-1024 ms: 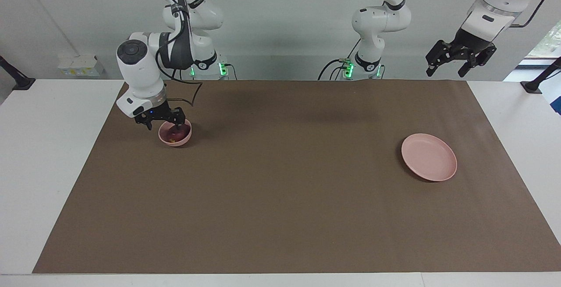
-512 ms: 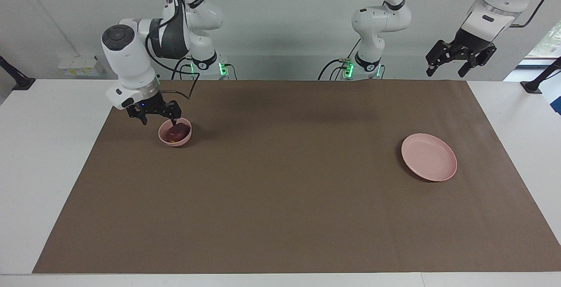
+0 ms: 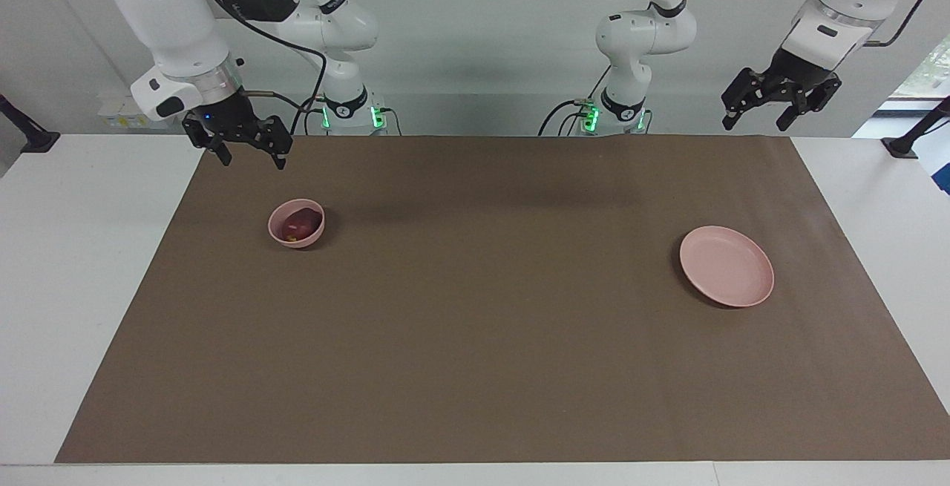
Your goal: Move apple from plate to bowl
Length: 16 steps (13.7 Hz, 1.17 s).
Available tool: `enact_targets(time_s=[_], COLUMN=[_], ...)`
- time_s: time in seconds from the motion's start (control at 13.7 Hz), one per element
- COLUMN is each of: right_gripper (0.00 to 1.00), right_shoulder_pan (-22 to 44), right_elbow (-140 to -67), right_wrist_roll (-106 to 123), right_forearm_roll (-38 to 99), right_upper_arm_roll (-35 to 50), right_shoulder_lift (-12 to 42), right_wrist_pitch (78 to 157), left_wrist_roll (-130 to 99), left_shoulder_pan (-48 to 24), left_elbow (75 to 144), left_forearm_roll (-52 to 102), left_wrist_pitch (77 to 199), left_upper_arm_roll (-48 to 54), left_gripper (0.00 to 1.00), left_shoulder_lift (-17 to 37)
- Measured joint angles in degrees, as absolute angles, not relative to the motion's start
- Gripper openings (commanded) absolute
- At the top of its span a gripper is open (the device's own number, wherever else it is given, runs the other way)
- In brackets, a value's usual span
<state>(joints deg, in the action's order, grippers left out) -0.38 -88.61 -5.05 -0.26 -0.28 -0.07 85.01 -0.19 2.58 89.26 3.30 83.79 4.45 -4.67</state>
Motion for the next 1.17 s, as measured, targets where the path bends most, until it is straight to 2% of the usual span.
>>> enact_targets(time_s=[0.22,0.59,0.88,1.17], right_gripper=[1.00,1.00,1.00,1.00], right_shoulder_pan=[-0.3,-0.3,-0.2,-0.2], right_elbow=[-84.8,-84.1,-86.9,-87.1], right_wrist_roll=[-5.0,-5.0,-5.0,-4.9], right_forearm_roll=[-0.1,-0.1,-0.1,-0.1], right_upper_arm_roll=[-0.2,-0.2,0.2,0.3], right_shoulder_lift=[1.7,2.0,-0.3,-1.1], right_wrist_pitch=[83.3,83.3,86.4,85.3], left_wrist_roll=[-0.2,-0.2,-0.2,-0.2], left_shoulder_pan=[2.6,2.6,2.6,2.6], left_elbow=[89.3,89.3,89.3,89.3], left_forearm_roll=[3.3,3.3,3.3,3.3], left_wrist_pitch=[83.8,83.7,83.7,83.7], left_upper_arm_roll=[4.4,4.4,4.4,4.4], left_gripper=[1.00,1.00,1.00,1.00], left_shoulder_lift=[-4.7,-4.7,-4.7,-4.7])
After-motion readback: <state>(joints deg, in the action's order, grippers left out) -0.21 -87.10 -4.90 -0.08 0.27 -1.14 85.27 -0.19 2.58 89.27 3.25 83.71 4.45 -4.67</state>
